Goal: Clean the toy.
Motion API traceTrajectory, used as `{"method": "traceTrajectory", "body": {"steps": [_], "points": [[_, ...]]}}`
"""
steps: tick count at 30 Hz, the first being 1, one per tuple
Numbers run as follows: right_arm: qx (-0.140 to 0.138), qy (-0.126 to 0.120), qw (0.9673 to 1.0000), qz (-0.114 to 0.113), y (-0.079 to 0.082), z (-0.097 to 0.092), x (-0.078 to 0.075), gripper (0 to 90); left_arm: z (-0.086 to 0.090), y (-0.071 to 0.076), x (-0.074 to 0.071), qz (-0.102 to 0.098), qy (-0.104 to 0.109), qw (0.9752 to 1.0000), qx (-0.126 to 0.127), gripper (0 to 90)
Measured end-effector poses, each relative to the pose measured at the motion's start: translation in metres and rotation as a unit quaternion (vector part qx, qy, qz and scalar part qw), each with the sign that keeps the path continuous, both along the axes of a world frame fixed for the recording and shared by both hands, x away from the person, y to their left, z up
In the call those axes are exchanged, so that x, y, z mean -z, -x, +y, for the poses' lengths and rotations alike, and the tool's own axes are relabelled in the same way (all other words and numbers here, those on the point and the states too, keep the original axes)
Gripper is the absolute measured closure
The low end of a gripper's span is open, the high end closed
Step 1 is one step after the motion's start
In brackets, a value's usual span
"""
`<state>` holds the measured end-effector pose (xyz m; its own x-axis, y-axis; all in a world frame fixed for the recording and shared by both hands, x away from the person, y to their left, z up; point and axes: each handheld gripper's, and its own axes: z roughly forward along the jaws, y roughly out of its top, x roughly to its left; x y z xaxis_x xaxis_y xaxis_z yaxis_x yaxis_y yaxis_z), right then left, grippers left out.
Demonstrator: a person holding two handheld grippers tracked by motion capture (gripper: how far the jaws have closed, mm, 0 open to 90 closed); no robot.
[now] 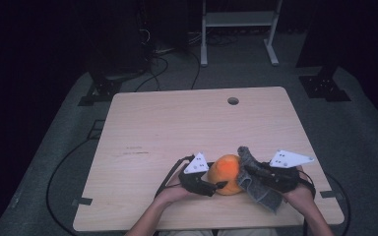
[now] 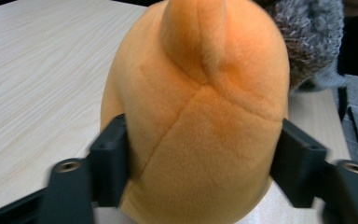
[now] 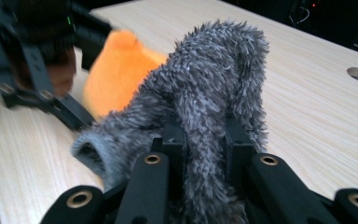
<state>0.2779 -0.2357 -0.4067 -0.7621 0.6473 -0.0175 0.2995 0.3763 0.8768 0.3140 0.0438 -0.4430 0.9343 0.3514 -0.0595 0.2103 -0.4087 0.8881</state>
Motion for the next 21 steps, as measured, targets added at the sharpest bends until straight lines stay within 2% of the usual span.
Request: {"method": "traceTrajectory", "body": {"steps": [2,5,7,8,10,12,13,15,17,21], "points": [[0.0,0.005,1.0,0.0,0.0,-0.001,0.005,74.8,-0.002,0.0,0.0,-0.007,-0.001,1.0,-0.003,17.1],[0.006,0.014,0.9999,0.002,0.002,-0.003,0.003,74.8,-0.007,0.005,0.001,-0.027,-0.005,0.9996,0.0,25.5],[0.0,0.015,0.9999,-0.007,0.007,0.0,-0.004,74.8,-0.007,0.007,0.003,-0.033,-0.009,0.9994,-0.001,30.4],[-0.01,0.01,0.9998,-0.013,0.009,0.003,-0.008,74.8,-0.008,0.008,0.003,-0.034,-0.008,0.9994,0.002,31.5],[-0.029,-0.001,0.9994,-0.021,0.012,0.01,-0.016,74.8,-0.01,0.011,0.003,-0.045,-0.02,0.9987,0.011,32.5],[-0.029,0.014,0.9992,-0.024,0.011,0.014,-0.016,74.8,-0.008,0.01,0.002,-0.043,-0.019,0.9987,0.015,32.3],[-0.029,0.011,0.9993,-0.02,0.009,0.013,-0.013,74.9,-0.007,0.009,0.001,-0.039,-0.017,0.9989,0.019,30.0],[-0.035,0.008,0.9993,-0.013,0.01,0.01,-0.008,74.9,-0.006,0.007,-0.002,-0.025,-0.011,0.9995,0.016,19.6],[-0.035,0.011,0.9993,-0.012,0.011,0.009,-0.008,74.9,-0.008,0.007,-0.001,-0.025,-0.009,0.9996,0.011,15.4],[-0.036,0.021,0.999,-0.013,0.014,0.01,-0.015,74.9,-0.011,0.014,0.0,-0.06,-0.023,0.9976,0.026,29.7]]}}
